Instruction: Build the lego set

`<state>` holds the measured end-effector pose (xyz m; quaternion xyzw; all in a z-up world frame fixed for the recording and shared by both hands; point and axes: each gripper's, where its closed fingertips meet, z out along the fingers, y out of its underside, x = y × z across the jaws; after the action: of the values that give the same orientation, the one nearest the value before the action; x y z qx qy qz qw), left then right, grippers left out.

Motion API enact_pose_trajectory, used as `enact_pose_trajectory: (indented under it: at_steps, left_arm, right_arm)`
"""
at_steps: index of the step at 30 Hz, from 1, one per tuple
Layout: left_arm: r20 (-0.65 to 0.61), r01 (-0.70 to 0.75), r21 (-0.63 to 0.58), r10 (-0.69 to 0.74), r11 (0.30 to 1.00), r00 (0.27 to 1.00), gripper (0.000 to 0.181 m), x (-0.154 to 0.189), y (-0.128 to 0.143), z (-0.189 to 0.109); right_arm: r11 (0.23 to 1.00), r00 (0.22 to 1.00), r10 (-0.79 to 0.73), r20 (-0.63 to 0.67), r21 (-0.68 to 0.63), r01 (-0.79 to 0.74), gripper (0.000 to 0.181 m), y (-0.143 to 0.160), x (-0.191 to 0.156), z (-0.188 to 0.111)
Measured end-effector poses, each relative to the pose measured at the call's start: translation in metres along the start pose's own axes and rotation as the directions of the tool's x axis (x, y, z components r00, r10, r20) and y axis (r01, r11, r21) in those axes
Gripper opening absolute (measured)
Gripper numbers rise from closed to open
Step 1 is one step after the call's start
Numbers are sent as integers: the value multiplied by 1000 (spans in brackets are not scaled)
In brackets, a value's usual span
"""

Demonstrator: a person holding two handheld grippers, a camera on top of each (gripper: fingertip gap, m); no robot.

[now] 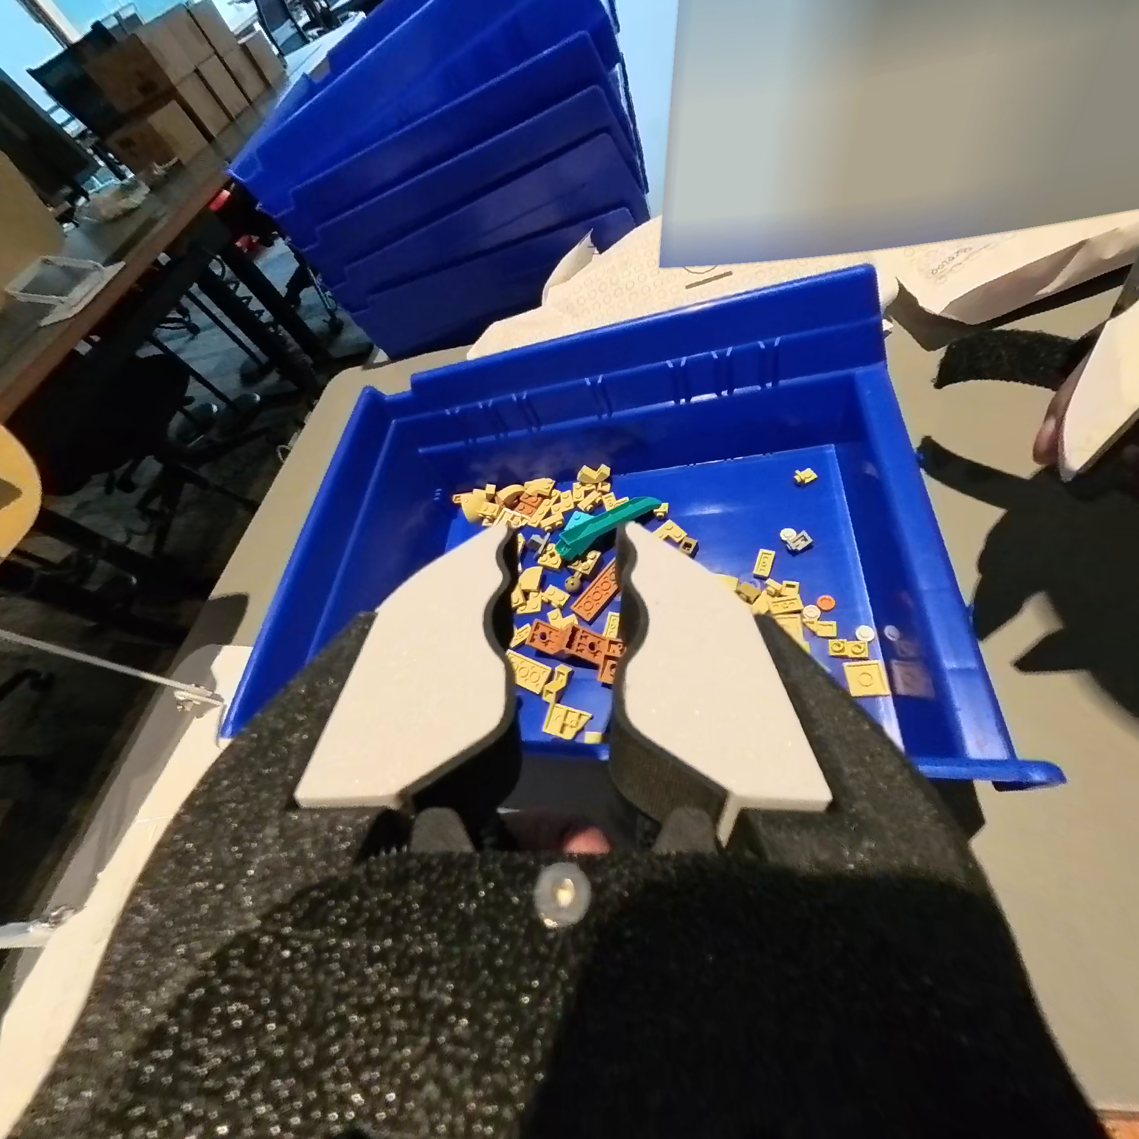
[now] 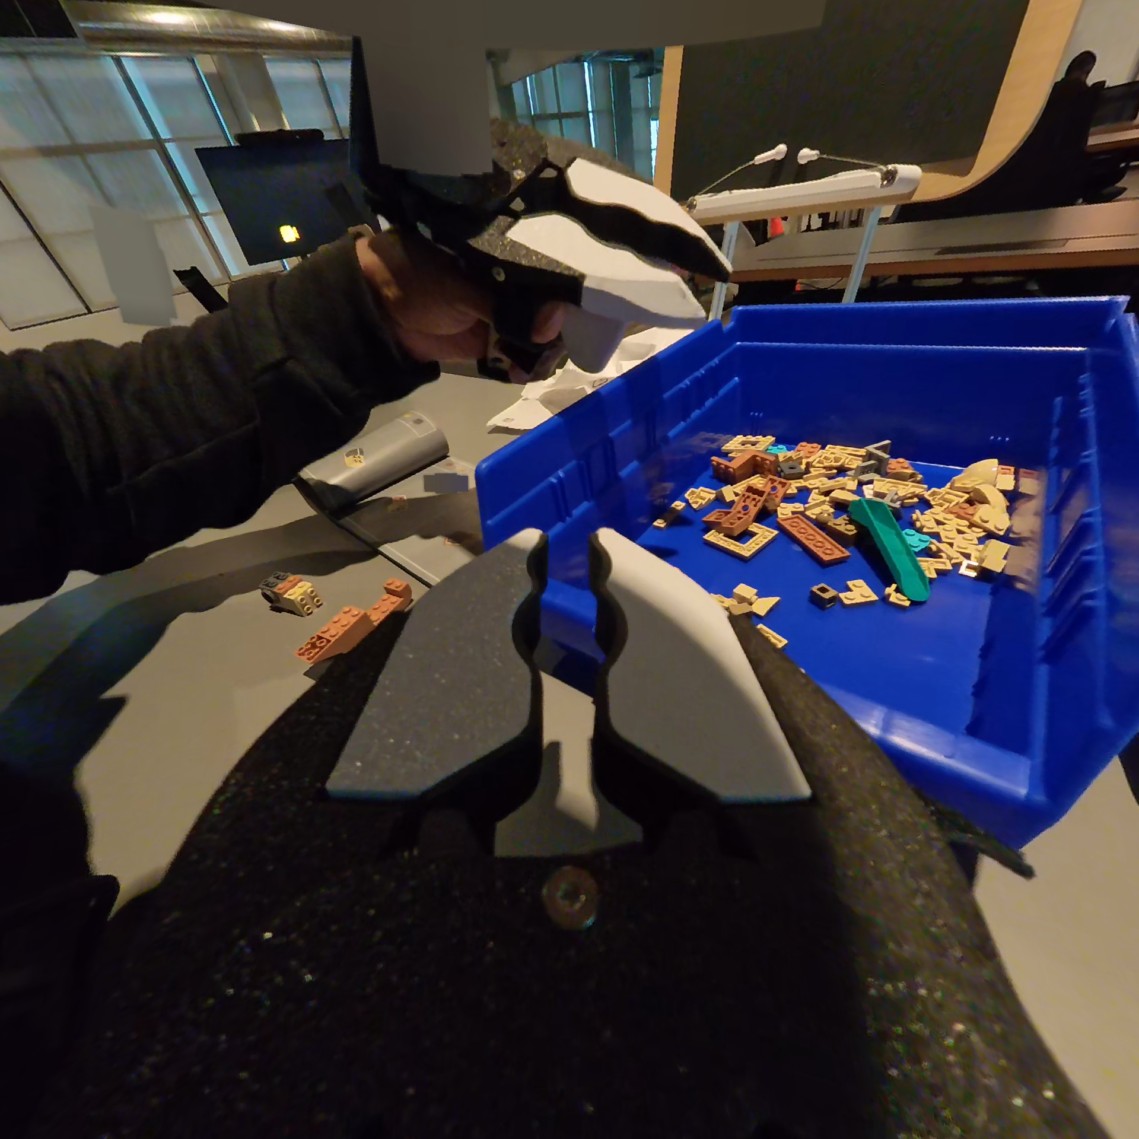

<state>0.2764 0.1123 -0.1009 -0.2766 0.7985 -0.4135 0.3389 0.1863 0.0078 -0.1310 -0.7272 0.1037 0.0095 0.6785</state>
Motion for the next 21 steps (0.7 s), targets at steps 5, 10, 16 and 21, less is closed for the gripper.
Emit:
enact_pose_trajectory:
  at_steps: [5,10,16,21]
  left_arm:
    - [-18,-51,-72,50,996,999,30,1,0,6]
    - [-181,-290,-225,253,930,950,34,15,-6,30]
    - [-349,-423,-306,313,853,884,37,13,8,82]
    - [-492,-476,-349,275,807,826,39,15,33,109]
  right_arm:
    - [1000,1000,3,2,-3,-3,11,1,0,0]
    - [1000,1000,-2,9,-9,2,11,1,-2,1]
    - [1000,1000,15,-1,5,-15,11,-1,2,-2]
    - [1000,1000,27,16,-4,-26,11,0,-1,-2]
